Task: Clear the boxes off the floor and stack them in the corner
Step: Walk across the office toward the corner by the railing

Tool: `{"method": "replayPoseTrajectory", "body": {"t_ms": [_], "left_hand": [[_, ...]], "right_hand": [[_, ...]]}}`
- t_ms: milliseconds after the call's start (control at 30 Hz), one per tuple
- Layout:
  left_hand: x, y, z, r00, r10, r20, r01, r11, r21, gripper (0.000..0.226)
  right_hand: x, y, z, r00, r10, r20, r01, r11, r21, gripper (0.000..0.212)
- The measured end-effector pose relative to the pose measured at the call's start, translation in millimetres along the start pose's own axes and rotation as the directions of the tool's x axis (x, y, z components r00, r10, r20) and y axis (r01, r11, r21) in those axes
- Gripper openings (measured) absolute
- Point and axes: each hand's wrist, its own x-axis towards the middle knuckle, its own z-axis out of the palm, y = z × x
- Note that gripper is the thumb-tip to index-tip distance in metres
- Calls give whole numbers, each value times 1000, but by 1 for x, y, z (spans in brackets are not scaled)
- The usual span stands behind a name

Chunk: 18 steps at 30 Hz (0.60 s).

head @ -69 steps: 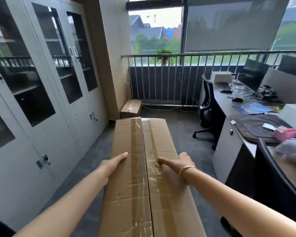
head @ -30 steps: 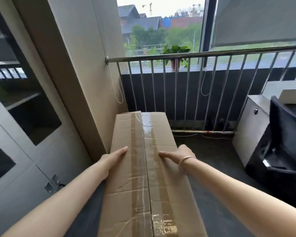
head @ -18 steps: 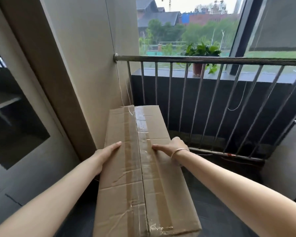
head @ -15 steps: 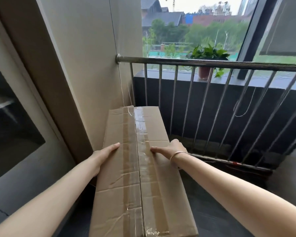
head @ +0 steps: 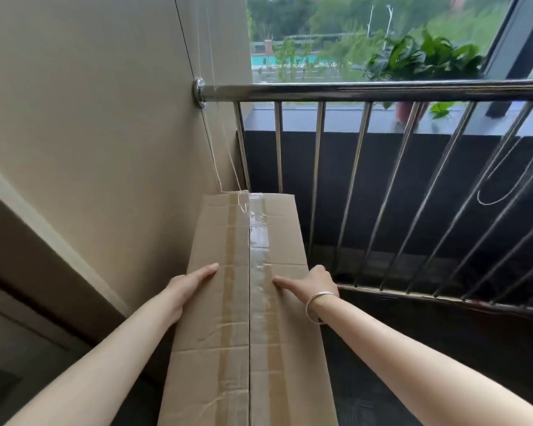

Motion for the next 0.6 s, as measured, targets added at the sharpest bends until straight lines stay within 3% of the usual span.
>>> {"method": "replayPoseTrajectory", "body": {"t_ms": [200,467,600], "left_hand": [[117,27,-11,1000,-23,14,23,1000,8,62],[246,14,20,997,-38,62,38,999,13,54],[304,0,30,1000,-20,11,19,999,45,55]], "right_hand": [[87,-25,60,997,71,-33,-71,997,5,94],[193,-11,109,988,131,-79,-135,989,-58,91],[236,0,139,986,132,-97,-138,988,-63,89]]}}
